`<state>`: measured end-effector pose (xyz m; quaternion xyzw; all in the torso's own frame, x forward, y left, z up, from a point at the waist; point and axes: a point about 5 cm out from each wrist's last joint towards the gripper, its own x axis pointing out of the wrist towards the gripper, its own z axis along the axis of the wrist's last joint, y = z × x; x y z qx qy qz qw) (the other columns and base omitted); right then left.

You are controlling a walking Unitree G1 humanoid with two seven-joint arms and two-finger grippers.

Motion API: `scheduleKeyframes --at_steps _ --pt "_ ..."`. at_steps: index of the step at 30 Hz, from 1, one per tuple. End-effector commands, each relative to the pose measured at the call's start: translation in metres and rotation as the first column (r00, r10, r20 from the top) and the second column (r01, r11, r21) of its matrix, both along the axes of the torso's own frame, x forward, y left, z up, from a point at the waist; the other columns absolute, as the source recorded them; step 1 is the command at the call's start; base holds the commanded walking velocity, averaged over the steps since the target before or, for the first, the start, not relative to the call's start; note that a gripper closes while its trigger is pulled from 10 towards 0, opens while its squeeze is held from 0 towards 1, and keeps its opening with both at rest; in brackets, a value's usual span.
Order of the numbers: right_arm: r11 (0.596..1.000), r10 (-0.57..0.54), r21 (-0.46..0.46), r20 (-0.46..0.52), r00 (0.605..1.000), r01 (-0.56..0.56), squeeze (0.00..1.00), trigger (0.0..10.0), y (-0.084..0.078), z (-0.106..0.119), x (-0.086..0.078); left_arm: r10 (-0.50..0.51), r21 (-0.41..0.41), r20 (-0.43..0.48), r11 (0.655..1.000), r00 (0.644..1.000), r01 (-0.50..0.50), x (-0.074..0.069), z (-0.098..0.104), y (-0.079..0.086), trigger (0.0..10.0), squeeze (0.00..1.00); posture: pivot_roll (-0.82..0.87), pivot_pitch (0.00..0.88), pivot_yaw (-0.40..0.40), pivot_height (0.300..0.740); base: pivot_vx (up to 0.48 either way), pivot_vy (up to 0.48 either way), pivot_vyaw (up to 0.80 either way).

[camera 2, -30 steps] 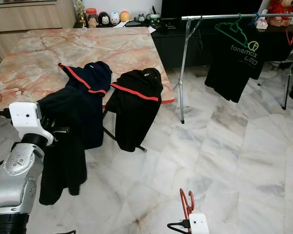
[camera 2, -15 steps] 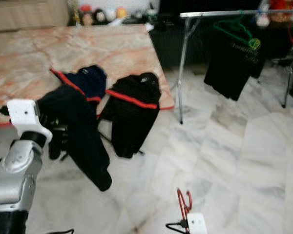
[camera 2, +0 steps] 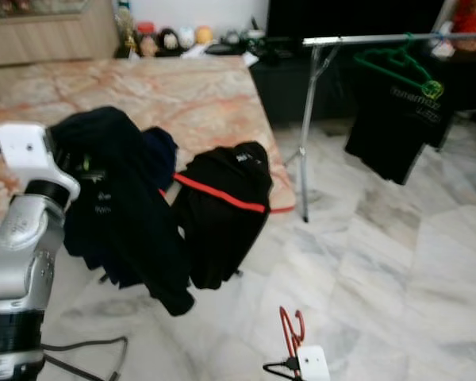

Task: Hang hanger

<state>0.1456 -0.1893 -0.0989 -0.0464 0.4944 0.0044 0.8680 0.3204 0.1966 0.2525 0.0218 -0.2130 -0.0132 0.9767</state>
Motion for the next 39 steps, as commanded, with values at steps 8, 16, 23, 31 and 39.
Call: scheduleKeyframes --at_steps 8,16,23,31,39 --pt "1.0 0.005 -0.027 -0.018 1.0 -0.005 0.0 10.0 -0.009 0.0 -0.003 -0.068 0.008 0.09 0.998 0.994 0.068 0.007 0.034 -0.014 10.0 0.0 -0.05 0.0 -0.013 0.74 0.332 0.0 0.0" --pt "0.999 0.015 -0.035 -0.023 1.0 -0.016 0.0 10.0 -0.01 0.0 -0.003 -0.108 -0.025 0.02 0.994 0.994 0.108 0.008 0.02 -0.027 10.0 0.0 -0.06 0.0 -0.011 0.74 0.324 0.0 0.0" --pt "0.999 0.022 -0.035 -0.024 0.999 -0.023 0.0 10.0 -0.011 0.0 -0.003 -0.208 -0.024 -0.217 0.978 0.954 0.208 -0.005 -0.034 -0.044 10.0 0.0 -0.06 0.0 -0.012 0.74 0.035 0.0 0.0" --pt "0.999 0.033 -0.039 -0.028 0.999 -0.034 0.0 10.0 -0.012 0.0 -0.003 -0.219 0.066 -0.498 0.955 0.839 0.288 -0.022 -0.089 -0.048 10.0 0.0 -0.05 0.0 -0.015 0.74 0.0 0.0 0.0" --pt "0.998 0.048 -0.045 -0.033 0.998 -0.05 0.0 10.0 -0.012 0.0 -0.003 -0.228 0.061 -0.565 0.947 0.793 0.315 -0.03 -0.104 -0.053 10.0 0.69 -0.05 0.0 -0.012 0.74 0.0 0.0 0.0"
